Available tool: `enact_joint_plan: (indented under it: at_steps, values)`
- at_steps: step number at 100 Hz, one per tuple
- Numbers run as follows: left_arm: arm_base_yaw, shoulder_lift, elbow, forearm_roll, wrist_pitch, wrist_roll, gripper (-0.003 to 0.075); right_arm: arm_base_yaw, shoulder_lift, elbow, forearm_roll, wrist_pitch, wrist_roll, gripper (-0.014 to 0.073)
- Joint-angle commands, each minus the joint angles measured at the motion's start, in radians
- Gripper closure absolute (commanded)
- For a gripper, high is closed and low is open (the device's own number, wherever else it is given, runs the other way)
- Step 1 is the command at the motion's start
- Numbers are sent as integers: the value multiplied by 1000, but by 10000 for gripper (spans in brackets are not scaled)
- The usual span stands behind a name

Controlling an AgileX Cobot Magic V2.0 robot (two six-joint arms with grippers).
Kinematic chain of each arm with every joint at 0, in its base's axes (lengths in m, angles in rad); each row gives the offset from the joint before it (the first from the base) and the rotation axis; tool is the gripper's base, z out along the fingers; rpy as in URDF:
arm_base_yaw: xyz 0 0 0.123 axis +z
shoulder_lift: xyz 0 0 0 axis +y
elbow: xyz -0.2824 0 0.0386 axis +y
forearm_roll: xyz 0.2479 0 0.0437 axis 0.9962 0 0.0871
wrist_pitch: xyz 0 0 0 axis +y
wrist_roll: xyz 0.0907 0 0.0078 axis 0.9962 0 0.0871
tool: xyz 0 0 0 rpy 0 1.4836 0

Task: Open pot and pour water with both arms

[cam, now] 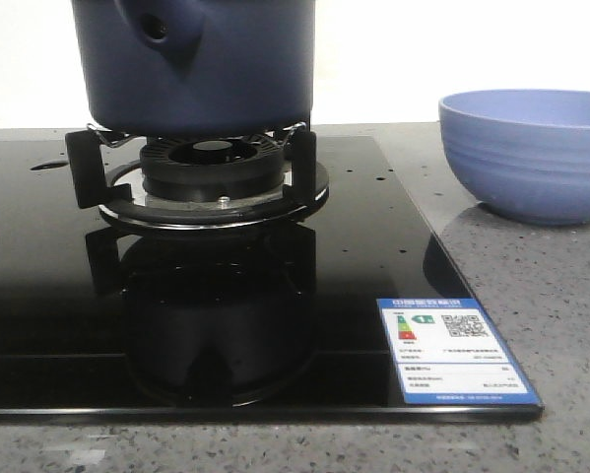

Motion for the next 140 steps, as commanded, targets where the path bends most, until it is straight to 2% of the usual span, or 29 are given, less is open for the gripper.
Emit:
enact_joint_plan:
  at_steps: [1, 103, 140]
  values:
    - [0, -28, 35, -3, -69, -7, 741, 2, -17, 26, -10, -80, -2, 658]
    - [0, -28, 35, -3, -96, -7, 741, 2, -17, 26, -9, -99, -2, 658]
    - [0, -28, 35, -10, -161, -7, 741, 2, -17, 26, 73, -114, -2, 658]
